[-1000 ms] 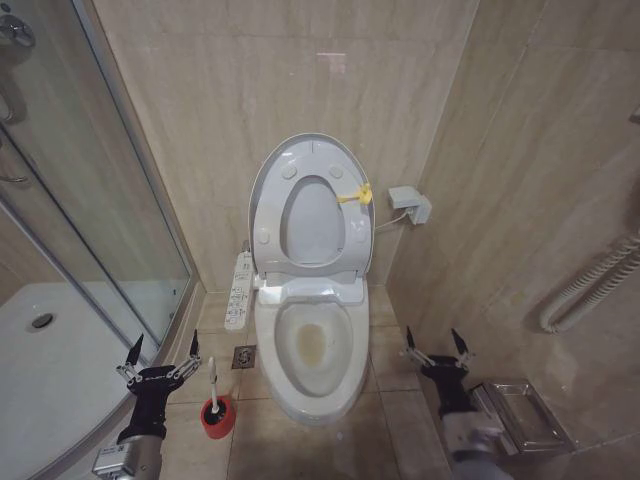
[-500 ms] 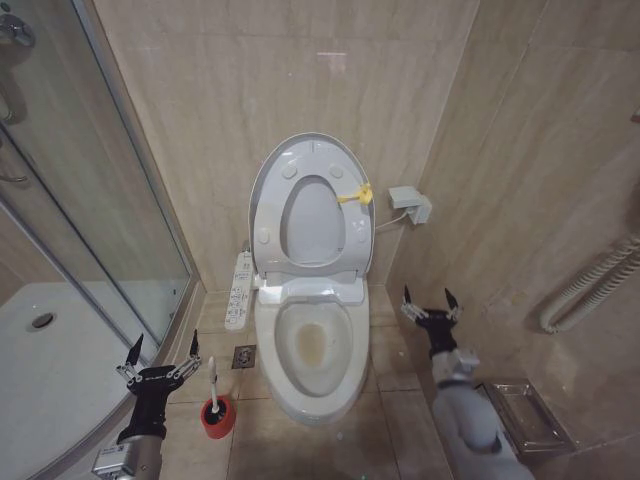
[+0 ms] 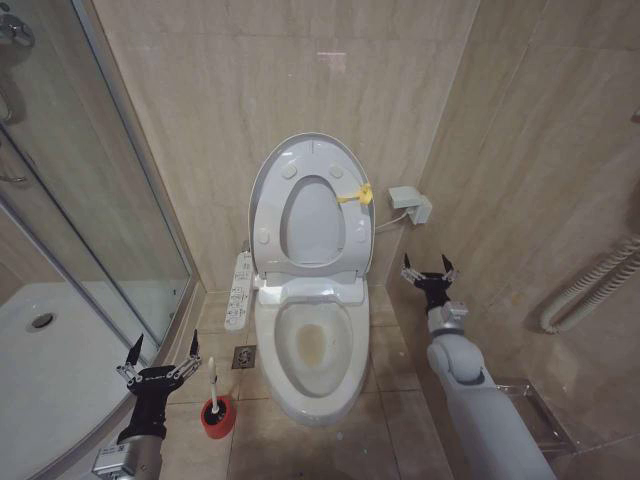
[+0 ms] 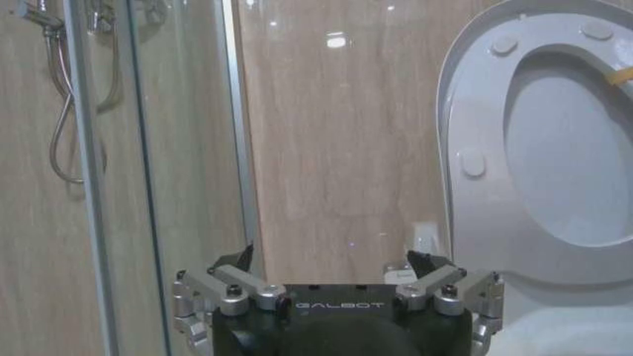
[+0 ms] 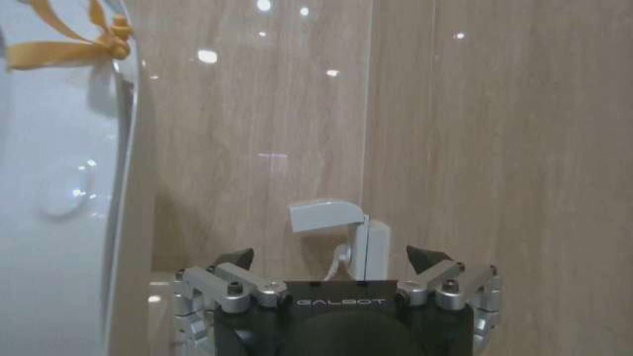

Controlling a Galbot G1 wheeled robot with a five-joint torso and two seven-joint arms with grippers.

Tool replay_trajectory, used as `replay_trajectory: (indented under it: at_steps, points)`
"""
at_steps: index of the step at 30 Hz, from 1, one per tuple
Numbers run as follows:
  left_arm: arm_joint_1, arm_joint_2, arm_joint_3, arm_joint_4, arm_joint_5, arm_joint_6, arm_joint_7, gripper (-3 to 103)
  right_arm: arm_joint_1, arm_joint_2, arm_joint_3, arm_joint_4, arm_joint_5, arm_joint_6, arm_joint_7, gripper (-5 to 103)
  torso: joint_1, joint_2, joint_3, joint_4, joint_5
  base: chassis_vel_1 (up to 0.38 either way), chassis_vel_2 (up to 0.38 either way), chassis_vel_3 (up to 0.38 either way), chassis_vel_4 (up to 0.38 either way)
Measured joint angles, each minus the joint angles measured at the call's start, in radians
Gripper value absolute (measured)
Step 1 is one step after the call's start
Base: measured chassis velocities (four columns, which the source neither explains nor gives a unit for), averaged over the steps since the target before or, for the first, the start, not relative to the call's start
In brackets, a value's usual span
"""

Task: Open the toilet lid, clean the toilet bowl with a toilet brush, close the toilet lid, and flush.

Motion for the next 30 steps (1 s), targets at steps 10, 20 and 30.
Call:
replay_trajectory:
  at_steps: [10, 20, 30]
  points:
    - [0.0, 0.0, 0.0, 0.0, 0.0, 0.0, 0.0, 100, 0.109, -0.004, -0.017, -0.072, -0.031, 0.005, 0.016, 100, 0.001, 0.0, 0.0, 0.0, 0.0, -0.062, 0.055, 0.061, -0.064]
    - [0.0, 0.0, 0.0, 0.0, 0.0, 0.0, 0.0, 100, 0.325, -0.003, -0.078, -0.235, -0.091, 0.0, 0.086, 100, 0.0, 0.0, 0.0, 0.0, -0.0002, 0.0, 0.0, 0.0, 0.0]
    - [0.0, 0.0, 0.0, 0.0, 0.0, 0.0, 0.0, 100, 0.466, 0.058, -0.148, -0.343, -0.089, -0.037, 0.11, 100, 0.0, 0.0, 0.0, 0.0001, -0.0004, 0.0, 0.0, 0.0, 0.0]
